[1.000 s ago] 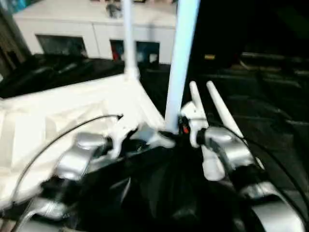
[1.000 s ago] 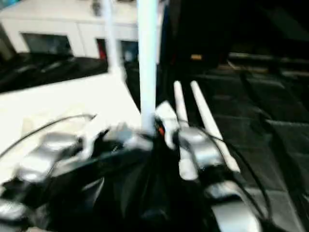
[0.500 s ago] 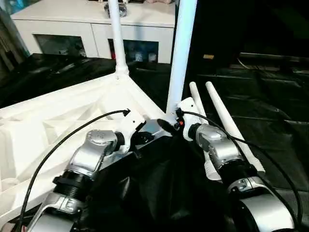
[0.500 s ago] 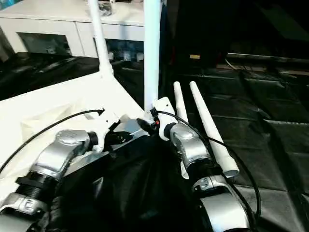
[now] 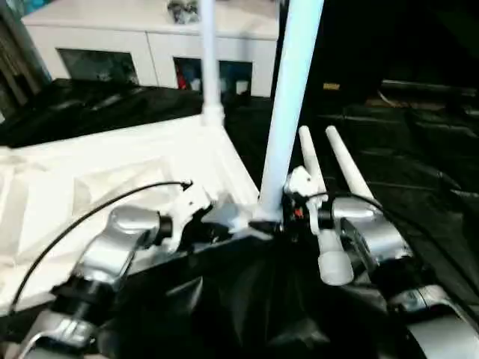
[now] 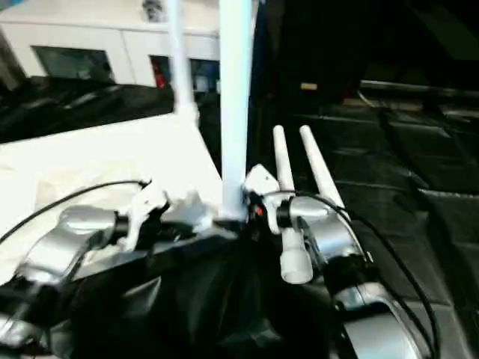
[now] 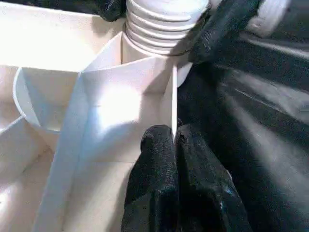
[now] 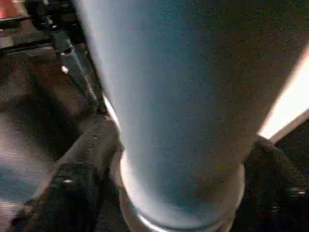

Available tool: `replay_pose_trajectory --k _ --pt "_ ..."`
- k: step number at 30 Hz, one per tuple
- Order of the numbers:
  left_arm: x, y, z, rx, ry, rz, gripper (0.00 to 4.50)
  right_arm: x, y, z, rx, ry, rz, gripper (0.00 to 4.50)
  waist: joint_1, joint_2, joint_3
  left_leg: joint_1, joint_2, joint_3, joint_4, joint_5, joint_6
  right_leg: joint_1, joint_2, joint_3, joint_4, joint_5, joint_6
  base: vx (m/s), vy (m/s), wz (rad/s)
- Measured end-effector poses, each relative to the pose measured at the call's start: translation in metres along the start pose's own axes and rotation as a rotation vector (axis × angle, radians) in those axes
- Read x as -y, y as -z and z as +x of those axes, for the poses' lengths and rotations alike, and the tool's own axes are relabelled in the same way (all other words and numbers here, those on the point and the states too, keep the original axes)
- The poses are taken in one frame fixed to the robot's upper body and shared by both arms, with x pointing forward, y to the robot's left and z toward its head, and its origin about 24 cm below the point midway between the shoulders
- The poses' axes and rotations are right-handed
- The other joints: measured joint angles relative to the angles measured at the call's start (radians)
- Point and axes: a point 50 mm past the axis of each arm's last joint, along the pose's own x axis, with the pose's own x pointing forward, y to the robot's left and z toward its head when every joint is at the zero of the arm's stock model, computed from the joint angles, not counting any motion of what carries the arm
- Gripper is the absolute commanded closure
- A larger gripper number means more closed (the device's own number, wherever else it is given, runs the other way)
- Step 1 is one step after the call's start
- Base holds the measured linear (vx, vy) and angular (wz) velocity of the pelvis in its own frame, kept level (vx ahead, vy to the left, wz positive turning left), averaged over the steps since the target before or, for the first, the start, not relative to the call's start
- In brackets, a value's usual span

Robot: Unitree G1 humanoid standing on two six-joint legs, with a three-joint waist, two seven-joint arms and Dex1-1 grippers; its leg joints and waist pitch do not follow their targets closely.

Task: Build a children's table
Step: Rotate leg to tighten

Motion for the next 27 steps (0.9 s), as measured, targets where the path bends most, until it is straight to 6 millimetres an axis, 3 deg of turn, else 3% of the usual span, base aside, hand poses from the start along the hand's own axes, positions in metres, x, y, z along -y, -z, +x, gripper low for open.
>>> replay_pose_trajectory --k 2,3,11,15,19,23,24,27 --pt "0.001 0.001 -0.001 -0.004 0.014 0.001 4.50 -0.001 0.000 -0.001 -0.006 -0.020 -0.003 1.23 0.002 0.000 0.000 0.000 0.000 0.000 0.000 0.000 0.000 0.001 0.000 0.001 0.000 0.000 0.000 0.000 0.000 0.00" --pt "0.001 0.001 -0.002 -0.006 0.021 0.002 4.50 -0.002 0.000 -0.001 -0.010 -0.030 -0.002 1.50 0.002 -0.001 0.000 0.000 0.000 0.000 0.000 0.000 0.000 0.001 0.000 0.001 0.000 0.000 0.000 0.000 0.000 0.00" --pt "0.001 0.002 -0.002 -0.007 0.014 -0.001 4.50 -0.004 0.000 0.000 -0.019 -0.016 0.027 1.72 0.002 -0.001 0.000 0.001 0.000 0.000 0.000 0.000 0.000 0.001 0.000 0.001 0.000 0.000 0.000 0.000 0.000 0.00" --pt "-0.010 -0.002 0.007 0.013 -0.141 -0.028 4.50 0.009 -0.001 0.016 0.013 0.233 0.076 1.74 -0.012 -0.003 -0.001 0.003 0.000 0.000 0.000 0.000 0.000 0.002 0.000 0.001 0.001 0.000 0.000 0.000 0.000 0.00" --pt "-0.021 -0.016 0.031 0.036 -0.300 -0.077 4.50 0.027 -0.004 0.031 0.046 0.549 0.186 1.74 -0.025 -0.004 -0.002 0.004 -0.001 0.000 0.001 0.000 0.000 0.002 0.000 0.002 0.000 -0.001 0.002 0.000 0.000 0.00" --pt "-0.025 -0.023 0.045 0.047 -0.372 -0.104 4.50 0.034 -0.007 0.041 0.060 0.727 0.242 1.74 -0.025 -0.003 -0.002 0.003 -0.002 0.000 0.001 0.000 0.000 0.002 -0.001 0.003 0.000 -0.001 0.002 0.000 0.000 0.00" --pt "-0.025 -0.025 0.048 0.049 -0.378 -0.105 4.50 0.035 -0.007 0.042 0.062 0.747 0.248 1.19 -0.023 -0.003 -0.002 0.003 -0.002 0.000 0.001 0.000 0.000 0.003 -0.001 0.003 0.000 -0.001 0.002 0.000 0.000 0.00" --pt "-0.025 -0.027 0.050 0.044 -0.382 -0.095 4.50 0.035 -0.007 0.042 0.082 0.746 0.270 1.05 -0.021 -0.003 -0.002 0.002 -0.002 0.000 0.001 0.000 0.000 0.003 -0.001 0.003 0.000 -0.001 0.002 0.000 0.000 0.00"
